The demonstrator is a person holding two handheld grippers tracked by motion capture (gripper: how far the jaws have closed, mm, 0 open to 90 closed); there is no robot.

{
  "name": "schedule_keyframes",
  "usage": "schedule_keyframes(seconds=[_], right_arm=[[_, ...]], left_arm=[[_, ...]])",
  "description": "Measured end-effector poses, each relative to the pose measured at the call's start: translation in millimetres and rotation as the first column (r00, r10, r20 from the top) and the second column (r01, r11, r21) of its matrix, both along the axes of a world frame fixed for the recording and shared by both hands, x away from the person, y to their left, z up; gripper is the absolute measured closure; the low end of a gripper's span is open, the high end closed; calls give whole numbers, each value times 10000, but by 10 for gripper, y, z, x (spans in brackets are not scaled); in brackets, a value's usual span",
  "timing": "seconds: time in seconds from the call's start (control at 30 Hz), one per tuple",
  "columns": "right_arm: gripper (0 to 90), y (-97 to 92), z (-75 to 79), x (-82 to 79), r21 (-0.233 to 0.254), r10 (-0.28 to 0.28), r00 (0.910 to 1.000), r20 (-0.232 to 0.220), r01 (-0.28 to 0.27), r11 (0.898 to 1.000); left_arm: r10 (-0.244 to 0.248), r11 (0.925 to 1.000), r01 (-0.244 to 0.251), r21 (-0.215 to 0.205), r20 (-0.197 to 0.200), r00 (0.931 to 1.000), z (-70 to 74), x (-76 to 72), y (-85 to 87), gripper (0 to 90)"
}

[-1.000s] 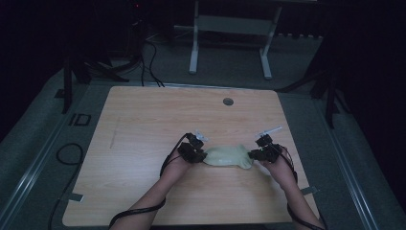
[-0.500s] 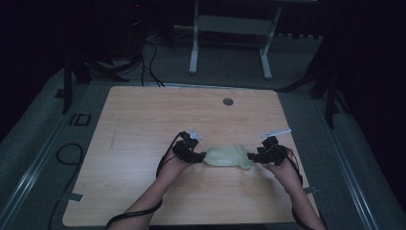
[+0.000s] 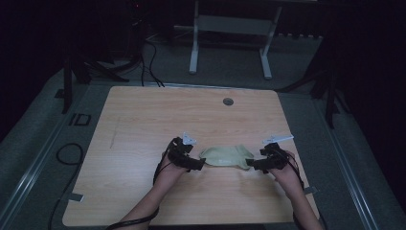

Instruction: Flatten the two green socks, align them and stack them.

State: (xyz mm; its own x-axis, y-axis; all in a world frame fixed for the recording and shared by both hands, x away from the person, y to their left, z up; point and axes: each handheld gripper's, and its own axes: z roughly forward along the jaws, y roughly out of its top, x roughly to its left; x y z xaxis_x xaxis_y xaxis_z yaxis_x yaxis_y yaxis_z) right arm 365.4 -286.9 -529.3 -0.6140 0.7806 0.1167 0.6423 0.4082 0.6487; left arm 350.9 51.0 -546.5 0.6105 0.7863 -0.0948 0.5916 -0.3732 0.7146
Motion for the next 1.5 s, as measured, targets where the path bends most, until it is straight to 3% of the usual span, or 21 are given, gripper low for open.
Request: schedule_keyframes(seconds=[0.2,0.33,0.5,0.63,0.7,0.8,0.9,1.0,1.3,1.5], right_arm=[[143,-26,11,-69,-10,11,9991,434,-11,10000],[142,-53,11,-125,-53,39,9981,615,-35,10000],[140,-131,-11,-204,-141,29,9965,837,-17,9999],[129,-199,-36,-274,-186,24,9956,940,-7,9998],[129,-233,-55,-304,-252,20,9952,975,5,9997],[129,-288,-76,-349,-278,-119,9940,1088,150,9995],[127,-346,-97,-408,-176,-246,9928,1172,268,9995],[120,-401,-118,-480,-107,-406,9906,1305,423,9990],[119,-521,-218,-666,-91,-792,9860,1465,814,9966],[119,-565,-273,-738,8,-1032,9836,1480,1043,9945]], left_arm=[[96,10000,-96,-1,253,9996,-24,-152,124,68],[275,9996,-274,-9,249,9993,-41,-237,228,15],[736,9972,-728,-156,622,9953,-30,-356,407,14],[741,9972,-742,-12,698,9948,-34,-436,537,14],[615,9972,-647,387,790,9950,-38,-481,587,14],[655,9970,-685,353,805,9946,-46,-548,685,14],[848,9961,-865,159,891,9924,-63,-630,797,14],[1017,9937,-1055,380,914,9906,-108,-709,898,14],[1473,9879,-1511,347,935,9847,-190,-929,1194,14],[1949,9802,-1976,102,1229,9731,-144,-1049,1423,15]])
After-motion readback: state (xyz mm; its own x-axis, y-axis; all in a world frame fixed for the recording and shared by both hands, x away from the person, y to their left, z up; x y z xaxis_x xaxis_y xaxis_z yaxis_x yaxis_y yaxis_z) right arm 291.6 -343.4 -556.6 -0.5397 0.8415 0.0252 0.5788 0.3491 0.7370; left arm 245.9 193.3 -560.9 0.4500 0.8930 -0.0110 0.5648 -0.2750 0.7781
